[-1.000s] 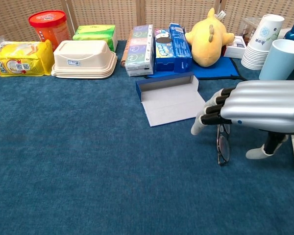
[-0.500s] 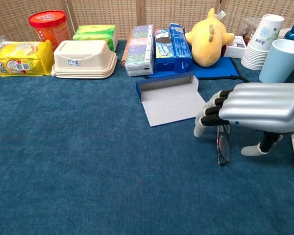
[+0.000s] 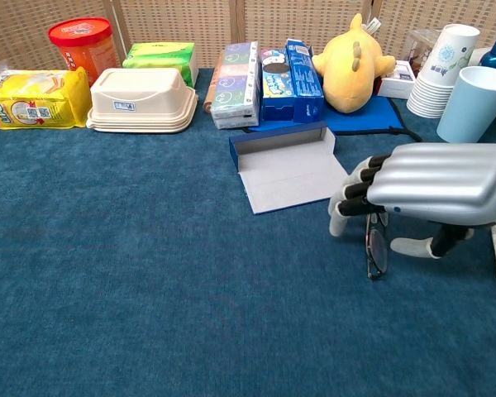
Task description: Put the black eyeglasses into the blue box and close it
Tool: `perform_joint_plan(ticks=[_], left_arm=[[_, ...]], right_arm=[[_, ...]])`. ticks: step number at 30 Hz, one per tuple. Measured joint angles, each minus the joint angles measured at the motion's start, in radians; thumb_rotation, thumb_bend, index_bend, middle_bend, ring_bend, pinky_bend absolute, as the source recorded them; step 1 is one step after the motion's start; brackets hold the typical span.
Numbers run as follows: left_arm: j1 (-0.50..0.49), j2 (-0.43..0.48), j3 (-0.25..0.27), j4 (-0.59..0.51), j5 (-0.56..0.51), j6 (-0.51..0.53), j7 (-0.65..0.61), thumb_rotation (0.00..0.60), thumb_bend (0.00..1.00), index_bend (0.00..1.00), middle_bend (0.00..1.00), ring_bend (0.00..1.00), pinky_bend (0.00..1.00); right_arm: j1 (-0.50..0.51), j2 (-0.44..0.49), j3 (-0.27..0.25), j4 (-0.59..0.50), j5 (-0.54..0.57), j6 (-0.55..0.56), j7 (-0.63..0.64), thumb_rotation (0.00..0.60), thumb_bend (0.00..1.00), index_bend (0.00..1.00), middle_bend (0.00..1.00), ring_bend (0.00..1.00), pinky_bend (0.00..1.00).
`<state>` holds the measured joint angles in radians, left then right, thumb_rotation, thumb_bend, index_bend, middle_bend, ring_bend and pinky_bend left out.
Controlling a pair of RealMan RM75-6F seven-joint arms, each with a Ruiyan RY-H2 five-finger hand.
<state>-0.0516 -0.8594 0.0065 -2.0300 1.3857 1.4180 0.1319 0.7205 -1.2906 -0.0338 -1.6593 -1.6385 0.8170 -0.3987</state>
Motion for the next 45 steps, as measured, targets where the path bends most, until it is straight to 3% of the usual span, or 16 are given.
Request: perform_joint_plan(ticks=[17,19,25,41,45], left_arm=[[0.009,0.006,0.004,0.001,0.021,0.017,-0.014,0.584,0.28,0.2,0.12,0.08,0.0],[0.011,0.008,0.004,0.001,0.022,0.019,-0.015,0.584,0.28,0.2,0.12,0.08,0.0],[0.014,0.008,0.005,0.001,0.026,0.023,-0.019,0.587,0.28,0.2,0.12,0.08,0.0],[0.013,0.006,0.002,0.002,0.031,0.026,-0.019,0.584,0.28,0.19,0.12,0.08,0.0],[0.012,0.005,0.002,0.001,0.031,0.024,-0.019,0.584,0.28,0.19,0.12,0.08,0.0]], right_arm=[[0.002,0.017,-0.012,-0.024,0.024,-0.01,-0.027,0.6,0.54,0.37,0.22,0.19,0.19],[0.002,0.015,-0.012,-0.024,0.028,-0.011,-0.031,0.6,0.51,0.36,0.22,0.19,0.19],[0.002,0.01,-0.01,-0.02,0.032,-0.004,-0.038,0.6,0.32,0.33,0.22,0.19,0.19],[-0.001,0.001,-0.009,-0.009,0.044,0.011,-0.025,0.6,0.28,0.34,0.22,0.19,0.2],[-0.001,0.0,-0.011,-0.006,0.043,0.014,-0.018,0.6,0.28,0.4,0.23,0.19,0.2]])
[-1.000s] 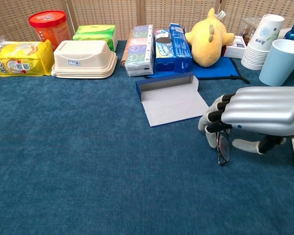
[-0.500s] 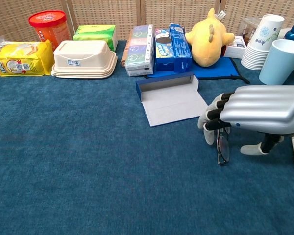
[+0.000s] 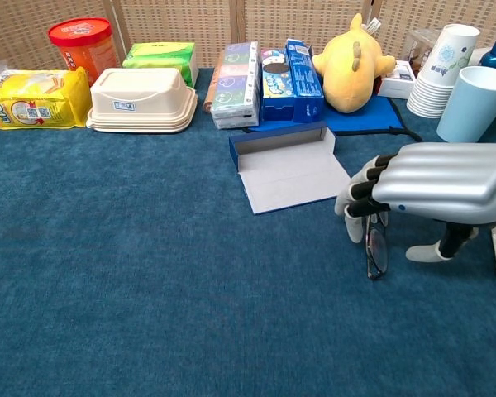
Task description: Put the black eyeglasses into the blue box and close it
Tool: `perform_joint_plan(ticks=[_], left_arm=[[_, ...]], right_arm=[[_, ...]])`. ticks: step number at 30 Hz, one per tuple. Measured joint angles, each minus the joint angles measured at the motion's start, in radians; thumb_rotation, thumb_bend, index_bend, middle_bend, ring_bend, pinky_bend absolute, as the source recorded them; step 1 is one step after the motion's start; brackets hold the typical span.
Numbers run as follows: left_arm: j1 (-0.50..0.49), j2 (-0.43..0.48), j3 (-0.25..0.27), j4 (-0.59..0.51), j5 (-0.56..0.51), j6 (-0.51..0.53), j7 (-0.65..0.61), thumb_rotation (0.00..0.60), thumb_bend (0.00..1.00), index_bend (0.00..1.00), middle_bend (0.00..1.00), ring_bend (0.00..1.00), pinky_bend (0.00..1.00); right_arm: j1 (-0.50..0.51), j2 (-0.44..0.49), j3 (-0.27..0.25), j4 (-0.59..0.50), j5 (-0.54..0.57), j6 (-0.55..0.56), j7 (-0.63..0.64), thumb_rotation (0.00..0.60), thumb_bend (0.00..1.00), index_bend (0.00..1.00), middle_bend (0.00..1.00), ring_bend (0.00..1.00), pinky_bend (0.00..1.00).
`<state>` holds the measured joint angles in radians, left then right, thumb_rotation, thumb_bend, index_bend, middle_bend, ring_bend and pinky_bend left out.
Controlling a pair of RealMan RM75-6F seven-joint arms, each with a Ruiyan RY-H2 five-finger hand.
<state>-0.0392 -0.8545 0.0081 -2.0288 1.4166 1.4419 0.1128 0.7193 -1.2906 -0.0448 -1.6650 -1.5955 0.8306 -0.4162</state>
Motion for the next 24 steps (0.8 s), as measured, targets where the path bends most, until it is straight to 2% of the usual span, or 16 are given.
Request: perform_joint_plan(ticks=[4,18,24], left_arm=[[-0.002,-0.002,-0.001,-0.002,-0.002,-0.002,0.003,0.586,0.28,0.19,0.11,0.08,0.0],[-0.002,-0.002,-0.003,-0.003,-0.001,0.0,0.005,0.588,0.28,0.18,0.11,0.08,0.0],[0.0,-0.002,-0.003,0.0,0.003,0.005,-0.001,0.59,0.28,0.18,0.11,0.08,0.0]], right_arm=[[0.002,0.002,-0.003,0.002,-0.001,-0.003,0.01,0.6,0.27,0.48,0.24,0.19,0.2],[0.001,0.001,-0.006,0.009,-0.001,0.003,0.038,0.6,0.22,0.55,0.26,0.21,0.2],[0.002,0.004,-0.006,0.003,0.006,0.0,0.046,0.6,0.26,0.59,0.27,0.22,0.21]])
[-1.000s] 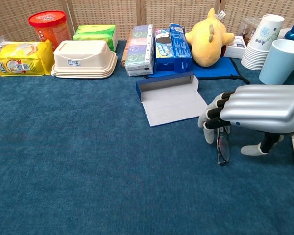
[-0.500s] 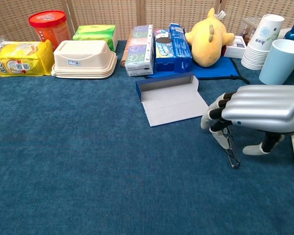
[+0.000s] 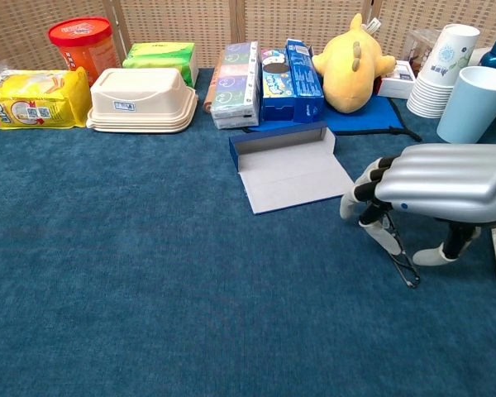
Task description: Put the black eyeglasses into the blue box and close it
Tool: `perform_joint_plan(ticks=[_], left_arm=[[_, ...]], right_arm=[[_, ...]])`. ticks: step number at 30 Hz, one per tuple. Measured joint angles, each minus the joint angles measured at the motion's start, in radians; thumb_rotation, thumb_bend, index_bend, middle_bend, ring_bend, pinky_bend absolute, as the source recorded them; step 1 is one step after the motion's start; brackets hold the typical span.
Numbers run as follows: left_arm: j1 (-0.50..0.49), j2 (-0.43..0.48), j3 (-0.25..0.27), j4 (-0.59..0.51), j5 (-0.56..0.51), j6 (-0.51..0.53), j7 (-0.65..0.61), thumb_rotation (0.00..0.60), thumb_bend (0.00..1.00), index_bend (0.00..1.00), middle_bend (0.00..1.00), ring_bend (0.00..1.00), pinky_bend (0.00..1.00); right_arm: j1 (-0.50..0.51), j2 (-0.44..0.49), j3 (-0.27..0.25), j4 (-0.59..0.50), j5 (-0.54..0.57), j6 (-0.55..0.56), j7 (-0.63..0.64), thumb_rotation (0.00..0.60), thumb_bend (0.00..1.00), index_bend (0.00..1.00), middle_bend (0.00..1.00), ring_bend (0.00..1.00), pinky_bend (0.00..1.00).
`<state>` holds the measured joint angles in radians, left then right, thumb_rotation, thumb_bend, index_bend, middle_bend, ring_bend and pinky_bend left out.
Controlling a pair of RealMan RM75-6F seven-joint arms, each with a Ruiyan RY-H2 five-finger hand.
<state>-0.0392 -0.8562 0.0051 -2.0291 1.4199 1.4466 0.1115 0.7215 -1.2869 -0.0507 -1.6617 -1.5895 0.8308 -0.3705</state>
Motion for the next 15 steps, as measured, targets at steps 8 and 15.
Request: perform_joint_plan(ticks=[8,15], left_arm=[[0.004,0.001,0.002,0.005,0.005,0.004,-0.007,0.587,0.28,0.18,0.11,0.08,0.0],[0.005,0.0,0.002,0.009,0.008,0.006,-0.011,0.586,0.28,0.18,0.11,0.08,0.0]], right_arm=[[-0.002,0.002,0.003,-0.01,0.013,0.003,0.004,0.6,0.31,0.62,0.29,0.22,0.21],[-0.009,0.006,0.012,-0.023,0.034,0.014,0.004,0.6,0.31,0.63,0.3,0.23,0.21]])
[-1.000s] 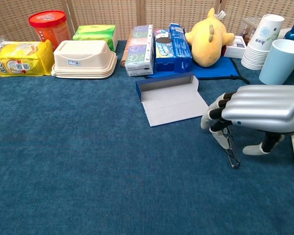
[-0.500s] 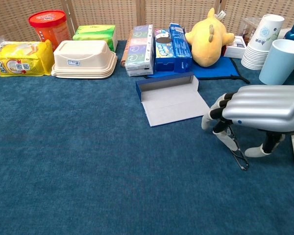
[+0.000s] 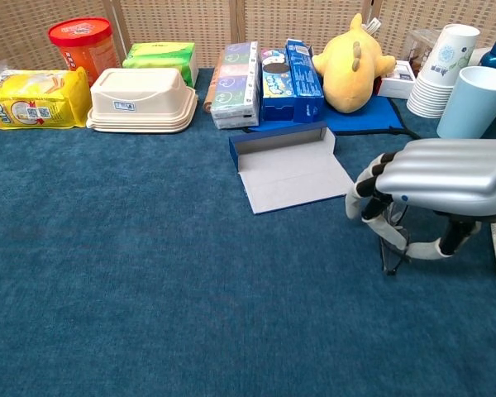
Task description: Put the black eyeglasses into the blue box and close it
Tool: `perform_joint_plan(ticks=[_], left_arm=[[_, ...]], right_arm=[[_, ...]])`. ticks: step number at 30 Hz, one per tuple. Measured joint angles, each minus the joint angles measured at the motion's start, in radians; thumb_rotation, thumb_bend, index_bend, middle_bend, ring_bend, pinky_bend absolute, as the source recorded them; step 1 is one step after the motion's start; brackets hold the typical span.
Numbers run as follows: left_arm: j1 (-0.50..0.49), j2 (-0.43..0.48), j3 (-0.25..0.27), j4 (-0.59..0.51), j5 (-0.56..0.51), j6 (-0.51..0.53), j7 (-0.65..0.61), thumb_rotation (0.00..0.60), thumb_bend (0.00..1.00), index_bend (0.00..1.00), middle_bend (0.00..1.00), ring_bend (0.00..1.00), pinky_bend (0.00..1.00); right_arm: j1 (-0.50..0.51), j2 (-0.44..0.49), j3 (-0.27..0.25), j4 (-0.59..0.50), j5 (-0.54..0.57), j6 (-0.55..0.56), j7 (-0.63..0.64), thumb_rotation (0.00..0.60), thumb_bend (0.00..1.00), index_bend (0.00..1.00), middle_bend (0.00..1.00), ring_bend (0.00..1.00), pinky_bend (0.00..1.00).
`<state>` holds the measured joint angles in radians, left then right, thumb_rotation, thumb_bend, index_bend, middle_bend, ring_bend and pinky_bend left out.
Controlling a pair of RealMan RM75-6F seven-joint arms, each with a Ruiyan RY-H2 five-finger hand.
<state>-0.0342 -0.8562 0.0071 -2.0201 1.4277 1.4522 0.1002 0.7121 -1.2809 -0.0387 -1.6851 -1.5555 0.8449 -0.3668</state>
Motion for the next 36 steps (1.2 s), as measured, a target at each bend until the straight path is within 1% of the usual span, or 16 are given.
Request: perform_joint_plan(ticks=[14,22,30,36], left_arm=[[-0.008,-0.003,-0.006,-0.001,0.009,-0.002,0.001,0.588,0.28,0.18,0.11,0.08,0.0],[-0.015,-0.007,-0.01,-0.004,0.014,-0.008,0.004,0.585,0.28,0.18,0.11,0.08,0.0],[-0.021,-0.009,-0.012,-0.003,0.016,-0.013,0.003,0.586,0.28,0.18,0.11,0.08,0.0],[-0.021,-0.009,-0.011,0.001,0.015,-0.012,-0.003,0.586,0.28,0.18,0.11,0.08,0.0]], right_arm=[[-0.025,0.023,0.048,-0.068,0.049,0.07,0.031,0.6,0.33,0.64,0.31,0.27,0.23],[-0.031,0.02,0.101,-0.109,0.096,0.113,0.043,0.6,0.33,0.64,0.31,0.29,0.23],[-0.011,0.008,0.155,-0.129,0.154,0.119,0.025,0.6,0.33,0.63,0.31,0.29,0.23],[0.022,-0.02,0.194,-0.119,0.197,0.109,-0.001,0.6,0.32,0.63,0.31,0.29,0.23]])
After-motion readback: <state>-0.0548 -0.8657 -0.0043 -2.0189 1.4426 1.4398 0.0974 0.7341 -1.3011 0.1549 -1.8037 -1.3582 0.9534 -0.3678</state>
